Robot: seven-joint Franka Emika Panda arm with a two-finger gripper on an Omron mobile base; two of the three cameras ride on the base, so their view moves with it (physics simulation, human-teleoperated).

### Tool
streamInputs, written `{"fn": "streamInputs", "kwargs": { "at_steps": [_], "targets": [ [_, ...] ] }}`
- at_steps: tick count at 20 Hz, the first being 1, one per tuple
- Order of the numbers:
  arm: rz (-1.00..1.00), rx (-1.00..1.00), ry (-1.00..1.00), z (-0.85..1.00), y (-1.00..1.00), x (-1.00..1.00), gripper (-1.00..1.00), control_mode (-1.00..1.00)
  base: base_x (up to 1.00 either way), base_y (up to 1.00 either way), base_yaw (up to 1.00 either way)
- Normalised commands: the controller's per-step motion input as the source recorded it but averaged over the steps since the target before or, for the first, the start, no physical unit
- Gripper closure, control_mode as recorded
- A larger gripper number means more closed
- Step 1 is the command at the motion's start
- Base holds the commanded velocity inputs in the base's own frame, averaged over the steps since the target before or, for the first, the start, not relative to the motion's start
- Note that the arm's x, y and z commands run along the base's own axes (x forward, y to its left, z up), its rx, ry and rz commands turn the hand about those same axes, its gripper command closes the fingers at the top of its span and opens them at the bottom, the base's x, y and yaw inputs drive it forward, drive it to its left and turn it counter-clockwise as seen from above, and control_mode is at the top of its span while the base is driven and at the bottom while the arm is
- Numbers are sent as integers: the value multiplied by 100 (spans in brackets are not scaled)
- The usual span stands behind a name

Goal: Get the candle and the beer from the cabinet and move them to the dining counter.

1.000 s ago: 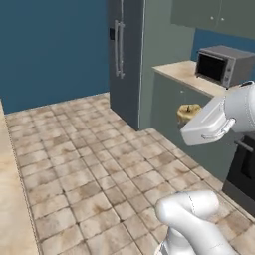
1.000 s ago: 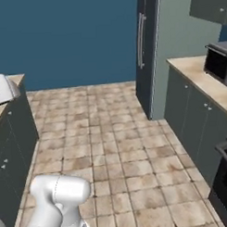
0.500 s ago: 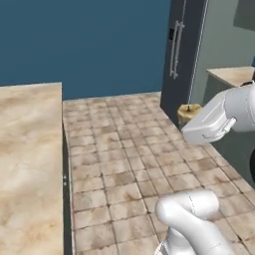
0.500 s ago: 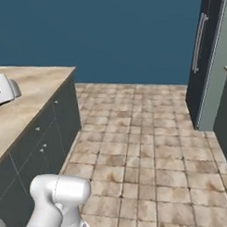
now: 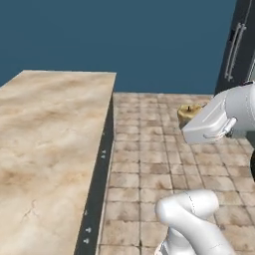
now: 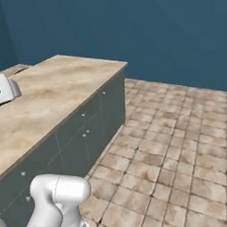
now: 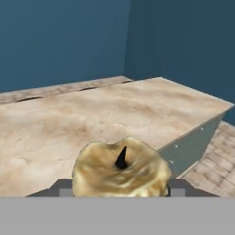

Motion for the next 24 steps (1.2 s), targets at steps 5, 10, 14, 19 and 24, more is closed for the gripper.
{"fn": "streamInputs", "kwargs": {
  "at_steps": [5, 10, 14, 19, 24],
  "targets": [
    [0, 0, 0, 0, 0, 0, 100, 100, -69, 0, 47],
    [0, 0, 0, 0, 0, 0, 100, 100, -74, 0, 46],
    [0, 0, 0, 0, 0, 0, 100, 100, -74, 0, 45],
    [0, 0, 0, 0, 0, 0, 100, 100, -73, 0, 45],
    [0, 0, 0, 0, 0, 0, 100, 100, -73, 0, 44]
  ]
}}
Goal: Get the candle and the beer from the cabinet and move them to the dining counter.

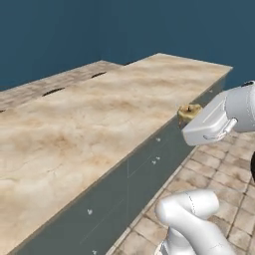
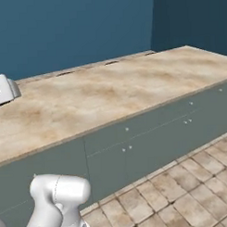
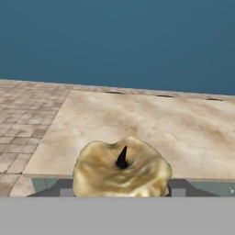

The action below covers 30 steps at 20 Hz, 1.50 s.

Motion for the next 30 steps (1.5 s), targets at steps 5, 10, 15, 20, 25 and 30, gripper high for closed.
{"fn": "streamInputs", "kwargs": {
  "at_steps": [5, 10, 15, 20, 25, 30],
  "targets": [
    [0, 0, 0, 0, 0, 0, 100, 100, -72, 5, 41],
    [0, 0, 0, 0, 0, 0, 100, 100, -60, 17, 35],
    [0, 0, 0, 0, 0, 0, 100, 100, -7, 39, 26],
    [0, 0, 0, 0, 0, 0, 100, 100, 42, 72, 12],
    [0, 0, 0, 0, 0, 0, 100, 100, 21, 87, 1],
    [0, 0, 0, 0, 0, 0, 100, 100, 14, 99, -14]
  ]
}}
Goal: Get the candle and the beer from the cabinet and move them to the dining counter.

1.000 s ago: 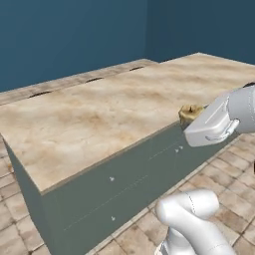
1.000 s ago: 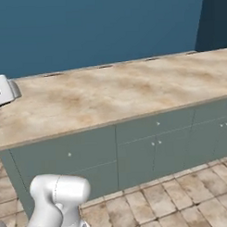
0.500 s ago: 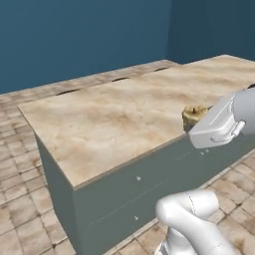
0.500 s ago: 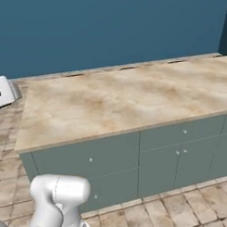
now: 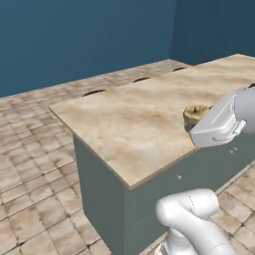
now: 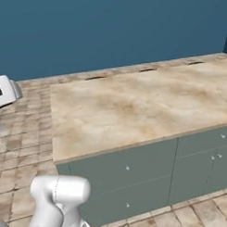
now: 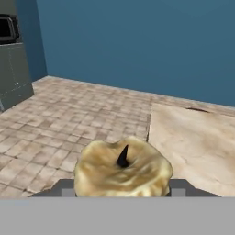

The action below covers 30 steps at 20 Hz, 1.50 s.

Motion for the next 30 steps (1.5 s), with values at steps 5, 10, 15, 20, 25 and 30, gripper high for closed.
{"fn": "streamInputs", "kwargs": {
  "at_steps": [5, 10, 15, 20, 25, 30],
  "targets": [
    [0, 0, 0, 0, 0, 0, 100, 100, 3, 100, -34],
    [0, 0, 0, 0, 0, 0, 100, 100, 17, 100, -37],
    [0, 0, 0, 0, 0, 0, 100, 100, 26, 100, -38],
    [0, 0, 0, 0, 0, 0, 100, 100, 31, 100, -39],
    [0, 0, 0, 0, 0, 0, 100, 100, 36, 99, -41],
    [0, 0, 0, 0, 0, 0, 100, 100, 39, 93, -43]
  ]
}}
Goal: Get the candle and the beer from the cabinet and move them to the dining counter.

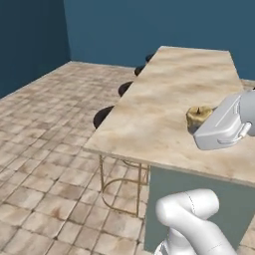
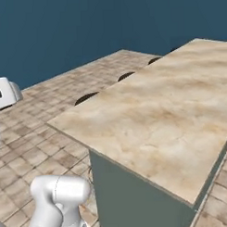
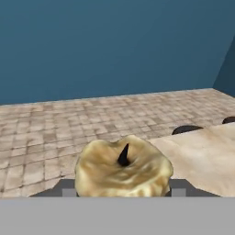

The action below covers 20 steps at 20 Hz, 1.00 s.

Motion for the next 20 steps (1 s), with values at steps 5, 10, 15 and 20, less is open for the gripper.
{"fn": "streamInputs", "kwargs": {
  "at_steps": [5, 10, 15, 20],
  "targets": [
    [0, 0, 0, 0, 0, 0, 100, 100, 38, 91, -44],
    [0, 0, 0, 0, 0, 0, 100, 100, 35, 89, -45],
    [0, 0, 0, 0, 0, 0, 100, 100, 27, 84, -47],
    [0, 0, 0, 0, 0, 0, 100, 100, 31, 81, -48]
  ]
}}
